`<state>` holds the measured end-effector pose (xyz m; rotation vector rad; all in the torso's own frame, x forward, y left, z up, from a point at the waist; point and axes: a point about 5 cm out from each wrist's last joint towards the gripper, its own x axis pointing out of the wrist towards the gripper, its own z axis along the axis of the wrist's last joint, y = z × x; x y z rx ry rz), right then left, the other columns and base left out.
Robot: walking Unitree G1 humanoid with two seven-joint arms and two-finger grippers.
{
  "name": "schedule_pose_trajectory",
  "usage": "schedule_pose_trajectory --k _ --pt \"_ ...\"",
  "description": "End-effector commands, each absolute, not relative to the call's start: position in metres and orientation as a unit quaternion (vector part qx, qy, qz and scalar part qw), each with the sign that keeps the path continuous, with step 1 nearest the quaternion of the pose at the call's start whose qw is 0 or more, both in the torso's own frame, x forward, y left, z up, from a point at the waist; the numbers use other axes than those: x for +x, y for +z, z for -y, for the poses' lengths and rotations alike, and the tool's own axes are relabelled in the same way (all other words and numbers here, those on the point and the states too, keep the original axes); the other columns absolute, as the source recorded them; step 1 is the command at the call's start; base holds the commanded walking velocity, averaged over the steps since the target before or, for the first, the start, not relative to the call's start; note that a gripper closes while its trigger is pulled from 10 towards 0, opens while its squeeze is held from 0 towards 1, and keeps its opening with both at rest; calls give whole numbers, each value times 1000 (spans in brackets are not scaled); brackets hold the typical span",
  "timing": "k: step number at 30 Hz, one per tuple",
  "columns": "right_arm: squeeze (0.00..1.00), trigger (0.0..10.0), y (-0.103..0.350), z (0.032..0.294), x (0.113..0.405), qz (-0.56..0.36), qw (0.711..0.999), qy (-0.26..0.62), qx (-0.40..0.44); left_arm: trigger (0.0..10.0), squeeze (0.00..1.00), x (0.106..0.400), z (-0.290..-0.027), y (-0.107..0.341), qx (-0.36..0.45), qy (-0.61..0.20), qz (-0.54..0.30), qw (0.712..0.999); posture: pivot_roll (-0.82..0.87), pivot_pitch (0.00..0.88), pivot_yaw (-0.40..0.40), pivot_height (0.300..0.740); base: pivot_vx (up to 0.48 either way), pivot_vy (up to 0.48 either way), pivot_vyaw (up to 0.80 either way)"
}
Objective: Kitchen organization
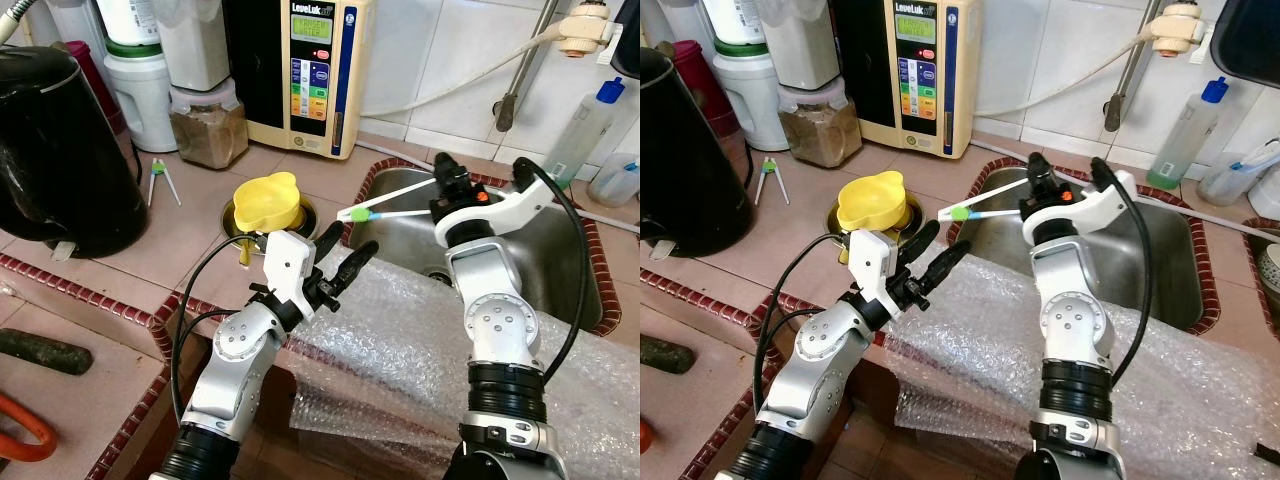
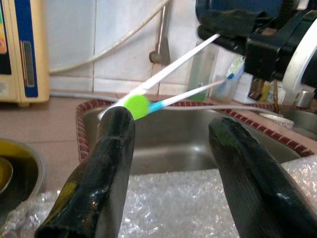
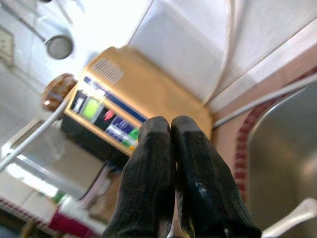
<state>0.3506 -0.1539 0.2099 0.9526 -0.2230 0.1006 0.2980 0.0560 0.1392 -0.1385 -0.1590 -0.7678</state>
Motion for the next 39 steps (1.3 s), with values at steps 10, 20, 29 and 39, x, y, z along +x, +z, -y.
schedule_pose_trajectory --k 10,20,29,39 --pt "0 0 221 201 352 174 961 -53 210 10000 1000 299 -53 130 -30 -403 27 914 22 0 -8 740 0 0 0" --pt "0 10000 197 207 351 137 988 -77 11 10000 1000 299 -54 120 -2 -416 -14 909 25 0 0 740 0 0 0" --pt "1000 10000 177 211 350 110 990 -90 11 10000 1000 300 -56 119 14 -411 -22 911 25 1 5 740 0 0 0" --pt "1000 10000 177 194 350 117 992 -37 36 10000 1000 309 -63 126 27 -373 5 927 26 1 5 740 0 0 0"
